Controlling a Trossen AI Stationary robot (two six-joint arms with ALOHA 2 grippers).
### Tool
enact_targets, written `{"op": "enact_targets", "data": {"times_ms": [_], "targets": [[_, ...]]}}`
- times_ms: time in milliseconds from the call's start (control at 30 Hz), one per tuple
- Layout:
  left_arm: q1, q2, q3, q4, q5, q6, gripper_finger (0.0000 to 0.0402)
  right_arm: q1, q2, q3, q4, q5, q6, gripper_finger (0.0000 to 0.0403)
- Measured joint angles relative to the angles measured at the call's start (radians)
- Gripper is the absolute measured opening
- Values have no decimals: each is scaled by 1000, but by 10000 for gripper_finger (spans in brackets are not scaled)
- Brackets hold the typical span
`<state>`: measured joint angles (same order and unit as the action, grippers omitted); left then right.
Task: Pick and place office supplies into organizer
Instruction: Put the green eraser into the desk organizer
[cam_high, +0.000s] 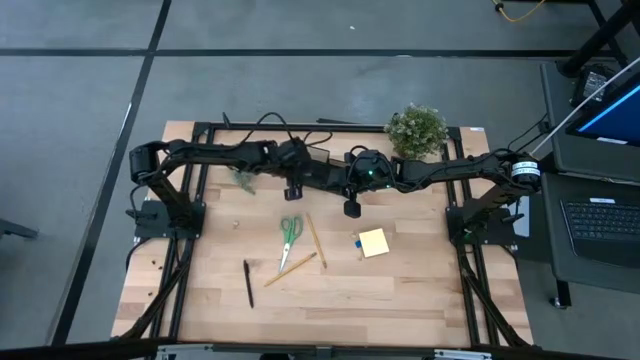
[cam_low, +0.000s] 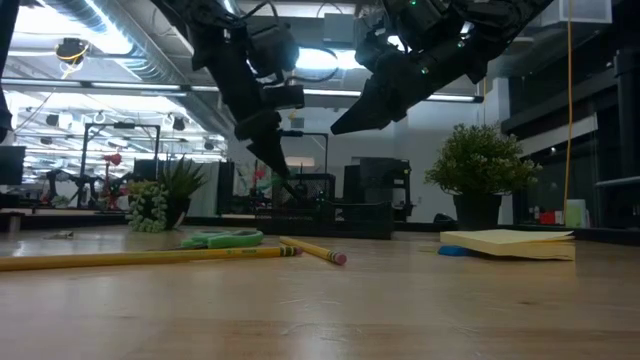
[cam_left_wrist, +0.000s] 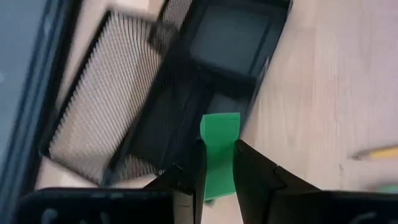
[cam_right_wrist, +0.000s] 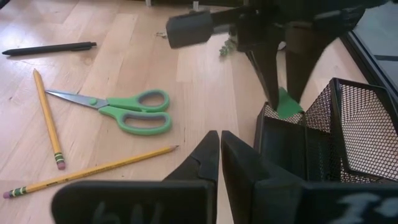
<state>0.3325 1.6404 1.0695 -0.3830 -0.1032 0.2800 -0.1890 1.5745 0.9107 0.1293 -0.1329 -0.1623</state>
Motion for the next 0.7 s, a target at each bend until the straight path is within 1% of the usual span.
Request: {"op": "enact_targets", "data": {"times_ms": [167,333,433,700], "targets": [[1,48,-7,30,-6,85,63,0,0,0,1,0,0,21],[4,108,-7,54,-60,119,63,0,0,0,1,0,3,21],[5,133,-7,67,-72,139,63,0,0,0,1,0,3,21],[5,142,-7,74,-82,153,63,0,0,0,1,0,4,21]]}}
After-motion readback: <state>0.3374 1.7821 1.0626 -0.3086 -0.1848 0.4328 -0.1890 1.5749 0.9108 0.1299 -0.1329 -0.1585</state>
